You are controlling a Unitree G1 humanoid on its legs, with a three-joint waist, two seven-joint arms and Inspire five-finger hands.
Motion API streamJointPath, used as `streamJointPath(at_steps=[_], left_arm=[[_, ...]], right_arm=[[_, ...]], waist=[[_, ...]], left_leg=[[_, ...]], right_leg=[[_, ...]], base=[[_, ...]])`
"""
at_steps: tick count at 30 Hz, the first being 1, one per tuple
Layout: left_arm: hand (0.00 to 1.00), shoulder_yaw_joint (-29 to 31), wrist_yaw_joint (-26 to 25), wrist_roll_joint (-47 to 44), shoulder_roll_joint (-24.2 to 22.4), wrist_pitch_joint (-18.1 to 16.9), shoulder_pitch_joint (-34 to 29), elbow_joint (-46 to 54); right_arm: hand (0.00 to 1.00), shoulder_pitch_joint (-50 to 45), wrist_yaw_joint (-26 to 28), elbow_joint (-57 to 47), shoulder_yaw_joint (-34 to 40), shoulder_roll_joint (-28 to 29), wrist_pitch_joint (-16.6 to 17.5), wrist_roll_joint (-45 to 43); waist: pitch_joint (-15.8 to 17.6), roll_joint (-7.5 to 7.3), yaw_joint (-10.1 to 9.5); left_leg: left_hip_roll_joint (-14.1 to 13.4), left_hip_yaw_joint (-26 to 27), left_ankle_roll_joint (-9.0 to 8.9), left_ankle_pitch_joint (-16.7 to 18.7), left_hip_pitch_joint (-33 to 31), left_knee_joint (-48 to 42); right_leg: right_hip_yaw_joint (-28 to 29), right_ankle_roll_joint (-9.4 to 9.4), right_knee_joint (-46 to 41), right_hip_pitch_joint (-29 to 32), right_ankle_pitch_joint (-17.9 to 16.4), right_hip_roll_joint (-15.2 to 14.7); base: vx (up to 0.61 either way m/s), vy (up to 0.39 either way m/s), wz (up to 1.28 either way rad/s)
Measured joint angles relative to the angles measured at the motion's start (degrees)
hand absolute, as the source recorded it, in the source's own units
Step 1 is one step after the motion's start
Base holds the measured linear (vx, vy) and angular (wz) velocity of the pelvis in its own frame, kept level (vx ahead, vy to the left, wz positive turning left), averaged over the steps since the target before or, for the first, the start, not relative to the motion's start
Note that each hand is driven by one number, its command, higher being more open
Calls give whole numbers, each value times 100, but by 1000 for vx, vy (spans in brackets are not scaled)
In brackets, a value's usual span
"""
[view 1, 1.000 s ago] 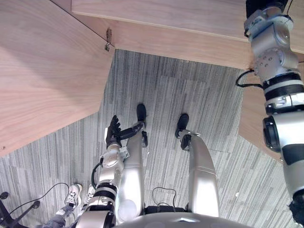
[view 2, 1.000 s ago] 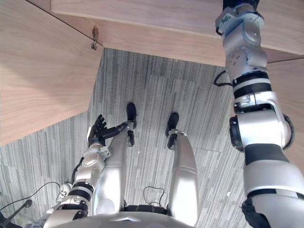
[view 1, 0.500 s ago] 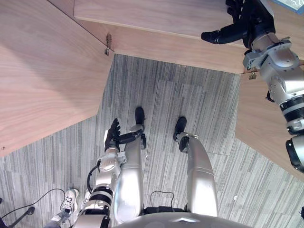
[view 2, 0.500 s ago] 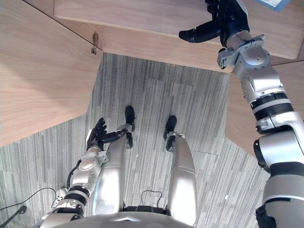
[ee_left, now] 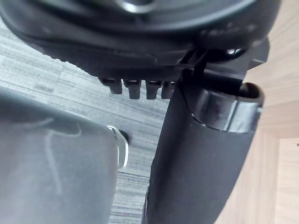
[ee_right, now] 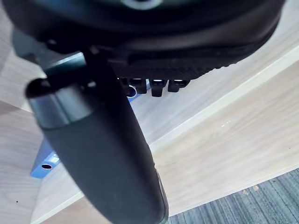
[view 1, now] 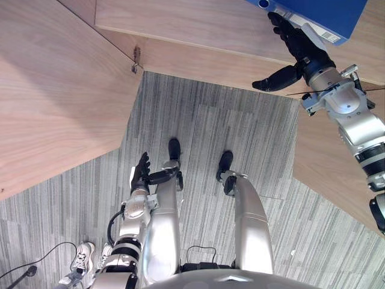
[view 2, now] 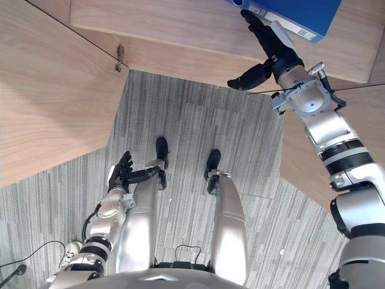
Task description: Walk over to the cabinet, pick up the folder, carry it to the office cabinet, place the folder inside the office cabinet, then close the office cabinet door
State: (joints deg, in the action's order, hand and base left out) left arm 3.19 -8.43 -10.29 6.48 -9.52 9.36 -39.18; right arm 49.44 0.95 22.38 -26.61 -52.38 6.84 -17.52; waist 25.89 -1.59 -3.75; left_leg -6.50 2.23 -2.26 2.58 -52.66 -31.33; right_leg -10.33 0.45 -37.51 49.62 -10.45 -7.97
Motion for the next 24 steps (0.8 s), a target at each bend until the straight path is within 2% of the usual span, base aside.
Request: streamJointPath(at_steps=[4, 7, 8, 11, 13, 16, 19, 24], left_arm=[[100, 1, -8, 91, -15, 0, 0, 46], [100, 5, -71, 151, -20, 13, -5, 44], [100, 22, -112, 209, -22, 11, -8, 52], [100, 43, -149, 216, -51, 11, -6, 80], [100, 49, -211, 327, -78, 12, -6, 83], [100, 56, -279, 418, -121, 13, -6, 99], [100, 66, -326, 444, -129, 18, -6, 104], [100, 215, -427, 621, -207, 28, 9, 134]], right_arm=[[100, -641, -17, -600, 447, 57, 2, 8], [100, -1279, -232, -1293, 1007, 420, 11, 428], [0, -1495, -472, -1567, 1264, 710, 27, 742], [0, -1657, -771, -1867, 1529, 1030, 68, 1120], [0, -1713, -1075, -2074, 1744, 1330, 69, 1792], [0, -1714, -1277, -2133, 1853, 1611, 68, 2339], [0, -1720, -1392, -2115, 1855, 1855, 55, 2956], [0, -1631, -1492, -1776, 1848, 2088, -49, 3419]], waist=[[0, 0, -52], [0, 0, -47], [0, 0, -39], [0, 0, -39], [0, 0, -39], [0, -1, -42], [0, -1, -43], [0, -1, -47]], left_leg=[[-12, 9, 0, 10, 0, 5], [-18, 13, 6, 32, 30, 6], [-17, 31, 13, 44, 52, 5], [-14, 51, 21, 51, 54, 5], [-10, 50, 28, 56, 55, -1], [-9, 48, 30, 57, 57, -9], [-9, 48, 30, 60, 57, -21], [-14, 55, 40, 99, 46, -96]], right_leg=[[0, 1, 47, -5, 1, 11], [-1, 14, 79, -52, 9, 19], [17, 24, 91, -72, 14, 19], [41, 41, 106, -72, 26, 18], [41, 46, 110, -76, 28, 15], [42, 46, 100, -79, 28, 14], [45, 46, 91, -78, 28, 15], [61, 48, 65, -75, 27, 15]], base=[[0, 0, 0], [8, 5, -1], [23, 16, -5], [8, 11, -3], [0, 0, 0], [0, 0, 0], [0, 0, 0], [0, 0, 0]])
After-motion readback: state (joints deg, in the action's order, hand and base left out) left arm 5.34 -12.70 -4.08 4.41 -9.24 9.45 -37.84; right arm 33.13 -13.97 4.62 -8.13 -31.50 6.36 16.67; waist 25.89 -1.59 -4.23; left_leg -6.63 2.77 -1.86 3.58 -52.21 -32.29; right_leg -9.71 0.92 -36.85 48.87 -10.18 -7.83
